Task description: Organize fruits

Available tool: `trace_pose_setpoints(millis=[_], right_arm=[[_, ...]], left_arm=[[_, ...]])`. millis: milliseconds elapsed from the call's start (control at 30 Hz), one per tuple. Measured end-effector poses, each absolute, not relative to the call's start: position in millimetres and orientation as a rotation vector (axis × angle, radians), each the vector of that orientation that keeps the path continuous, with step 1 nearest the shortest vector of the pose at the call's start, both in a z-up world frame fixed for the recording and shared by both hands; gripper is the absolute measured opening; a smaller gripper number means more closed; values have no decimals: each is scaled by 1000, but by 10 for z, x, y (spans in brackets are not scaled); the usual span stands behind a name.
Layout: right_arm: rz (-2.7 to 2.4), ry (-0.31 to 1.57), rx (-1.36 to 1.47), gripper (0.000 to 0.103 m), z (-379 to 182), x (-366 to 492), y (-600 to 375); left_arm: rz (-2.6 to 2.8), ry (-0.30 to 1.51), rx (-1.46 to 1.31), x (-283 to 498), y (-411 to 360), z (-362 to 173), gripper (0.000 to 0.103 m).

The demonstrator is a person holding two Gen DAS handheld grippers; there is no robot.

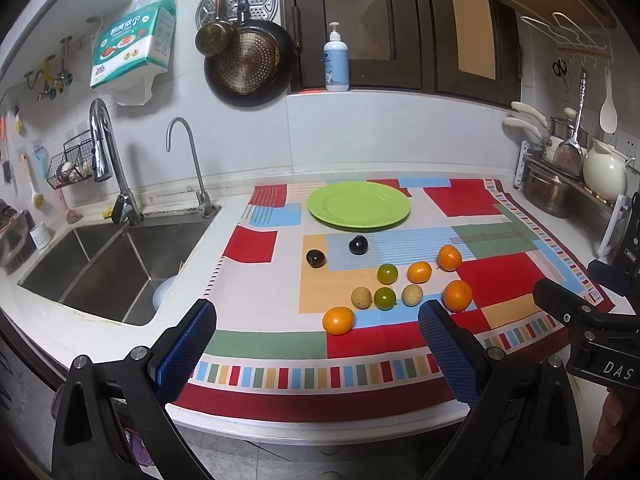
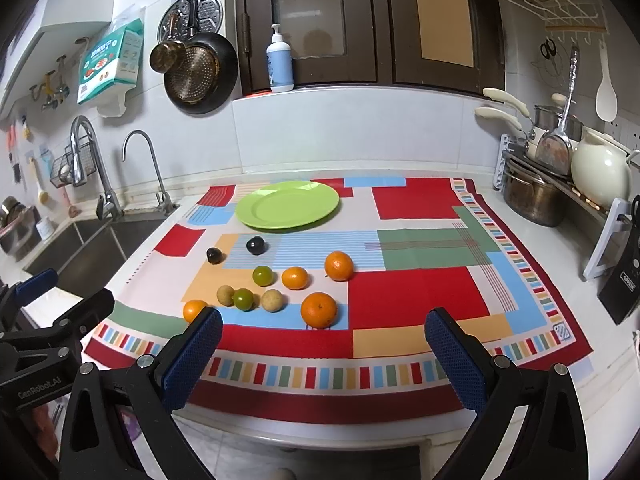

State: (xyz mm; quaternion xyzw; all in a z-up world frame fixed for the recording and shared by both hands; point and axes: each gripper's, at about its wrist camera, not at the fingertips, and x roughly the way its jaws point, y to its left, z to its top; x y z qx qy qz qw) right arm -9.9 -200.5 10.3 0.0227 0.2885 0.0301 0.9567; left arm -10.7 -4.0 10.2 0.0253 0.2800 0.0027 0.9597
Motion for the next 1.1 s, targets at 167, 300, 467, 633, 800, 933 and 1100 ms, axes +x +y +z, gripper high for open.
trace_pose_setpoints(millis=[167,300,467,633,800,933,1100], right_arm=[[61,583,35,102,118,-101,-1967],[60,580,31,102,129,-118,-1960],[61,580,32,102,126,-124,-1963],[61,578,33,102,126,-132,-1970],[62,577,32,102,120,-143,-1983],[61,577,31,102,115,-146,-1979],[60,576,31,102,112,-147,-1974]], left_arm=[[5,566,51,-107,-33,97,103],[1,566,52,-110,-32,95,103],[-2,565,54,-119,-42,92,103],[0,564,56,-119,-55,89,103],[-2,563,56,-137,-74,73,103],[-2,562,56,-139,-81,70,103],[-3,560,57,-143,-85,64,103]])
